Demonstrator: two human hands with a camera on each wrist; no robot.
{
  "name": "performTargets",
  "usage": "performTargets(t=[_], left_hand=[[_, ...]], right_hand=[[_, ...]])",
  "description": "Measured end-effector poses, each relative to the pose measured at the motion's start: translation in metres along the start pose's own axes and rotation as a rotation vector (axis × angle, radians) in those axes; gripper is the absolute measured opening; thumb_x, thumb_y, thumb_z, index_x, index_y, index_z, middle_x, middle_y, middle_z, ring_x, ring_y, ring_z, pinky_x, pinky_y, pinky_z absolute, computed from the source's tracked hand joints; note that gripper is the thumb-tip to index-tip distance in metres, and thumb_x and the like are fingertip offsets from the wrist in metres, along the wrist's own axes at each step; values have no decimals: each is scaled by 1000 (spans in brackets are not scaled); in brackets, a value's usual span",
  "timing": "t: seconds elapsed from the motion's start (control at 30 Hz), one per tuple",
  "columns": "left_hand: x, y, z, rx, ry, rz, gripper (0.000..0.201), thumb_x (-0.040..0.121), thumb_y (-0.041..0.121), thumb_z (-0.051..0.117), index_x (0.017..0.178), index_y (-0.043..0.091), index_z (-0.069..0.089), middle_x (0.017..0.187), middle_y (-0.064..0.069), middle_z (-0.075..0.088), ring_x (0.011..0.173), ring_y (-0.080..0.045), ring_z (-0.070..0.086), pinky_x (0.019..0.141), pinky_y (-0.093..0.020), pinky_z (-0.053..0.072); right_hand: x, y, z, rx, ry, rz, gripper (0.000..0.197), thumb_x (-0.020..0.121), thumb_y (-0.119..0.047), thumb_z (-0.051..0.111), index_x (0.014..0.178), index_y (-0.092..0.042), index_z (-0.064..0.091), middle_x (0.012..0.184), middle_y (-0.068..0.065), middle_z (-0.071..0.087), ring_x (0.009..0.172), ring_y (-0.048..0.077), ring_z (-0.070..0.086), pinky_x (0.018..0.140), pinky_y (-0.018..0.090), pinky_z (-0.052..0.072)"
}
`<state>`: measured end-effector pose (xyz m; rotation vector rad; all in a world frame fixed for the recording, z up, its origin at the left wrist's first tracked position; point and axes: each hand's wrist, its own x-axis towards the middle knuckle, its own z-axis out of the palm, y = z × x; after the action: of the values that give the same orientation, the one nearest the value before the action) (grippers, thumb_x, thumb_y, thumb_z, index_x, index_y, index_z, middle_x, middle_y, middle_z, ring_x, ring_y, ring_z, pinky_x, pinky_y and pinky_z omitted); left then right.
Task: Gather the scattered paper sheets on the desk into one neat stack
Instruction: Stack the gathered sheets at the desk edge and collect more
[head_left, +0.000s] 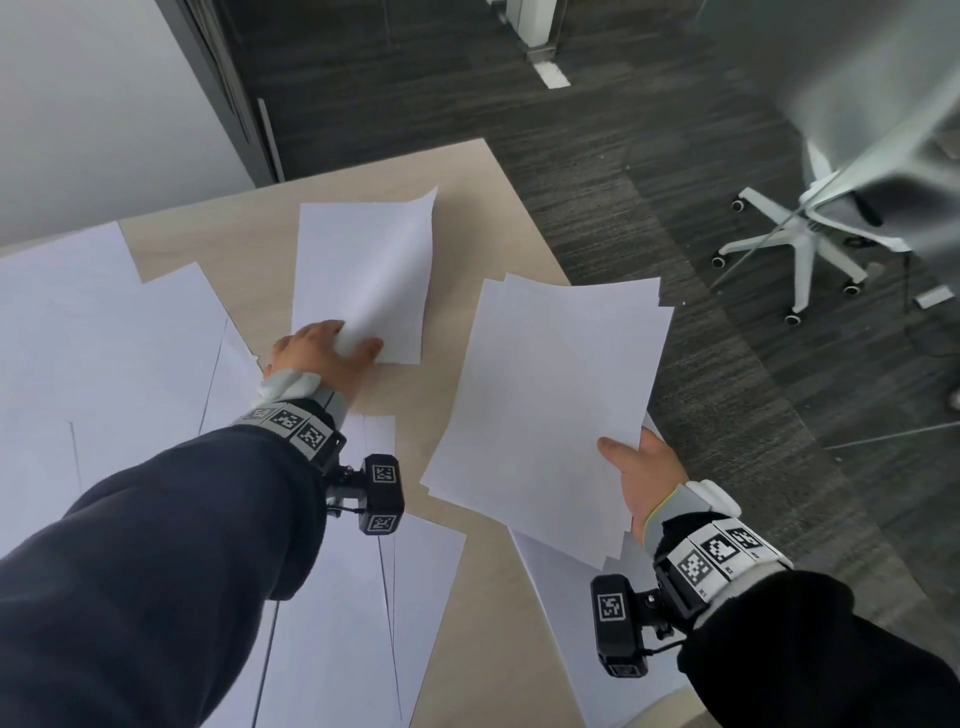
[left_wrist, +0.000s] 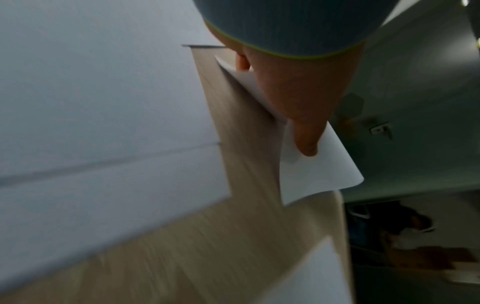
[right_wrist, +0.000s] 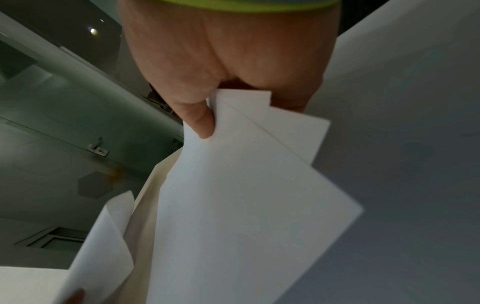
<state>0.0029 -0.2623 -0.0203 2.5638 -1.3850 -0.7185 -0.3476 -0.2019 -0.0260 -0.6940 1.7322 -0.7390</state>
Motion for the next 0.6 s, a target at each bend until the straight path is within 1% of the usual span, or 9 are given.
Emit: performTargets(t=[0.1,0.17,0.27,0.33,0.4,0.43,0.5,0.53,0.6], left_hand=[[-31,20,-5,-203,-37,9,78,83,78,51,143,28,51,139,-4,61,116,-30,62,94,-43,52],[-60,31,-3,-238,-101,54,83,84,77,52,148,26,46,145,-4,57,120,-29,61,94,-42,51],[-109,35,13,-243,-218,165,87,79,81,55,148,29,47,148,0,54,128,-25,57,105,-42,47],[-135,31,32,-210,-290,263,90,74,86,53,147,34,48,152,8,49,139,-17,47,115,-40,39],[-157,28,52,-92,-349,386,95,71,91,43,148,36,45,158,14,39,149,-11,29,123,-39,26],[-166,27,61,-7,-371,453,94,73,91,38,150,37,43,161,16,32,152,-9,20,125,-39,18],[-181,25,73,128,-385,546,89,78,90,35,152,40,36,165,19,17,154,-8,5,126,-39,7],[-188,24,79,166,-382,569,89,78,90,34,152,41,34,166,19,11,155,-8,0,126,-40,4],[-200,24,86,197,-396,591,90,77,90,35,153,42,31,167,20,4,154,-8,-6,126,-41,3]], right_hand=[[-6,-2,-4,30,-13,-1,23,92,-6,59,105,-23,69,92,-1,74,90,26,69,90,47,55],[-10,-1,-6,57,-11,12,26,92,-4,59,106,-24,69,94,0,74,91,27,69,88,46,55],[-18,3,-12,77,-28,27,28,90,-7,60,105,-28,71,97,3,76,93,30,71,88,51,56],[-23,6,-15,105,-31,55,28,91,-12,60,110,-29,70,99,5,76,92,30,72,85,50,57],[-30,10,-19,108,-13,101,22,92,-31,60,112,-33,69,102,5,75,91,31,71,83,51,58],[-34,13,-21,94,0,128,30,87,-48,59,113,-36,67,106,3,74,95,32,70,88,54,56],[-36,21,-23,84,14,154,63,71,-76,52,118,-37,65,115,-3,71,107,30,67,99,54,50],[-39,25,-26,88,9,151,71,68,-82,49,119,-34,66,115,-4,72,107,28,67,100,51,50],[-46,27,-27,63,-46,104,55,80,-70,54,115,-29,67,108,-5,75,101,23,70,95,47,53]])
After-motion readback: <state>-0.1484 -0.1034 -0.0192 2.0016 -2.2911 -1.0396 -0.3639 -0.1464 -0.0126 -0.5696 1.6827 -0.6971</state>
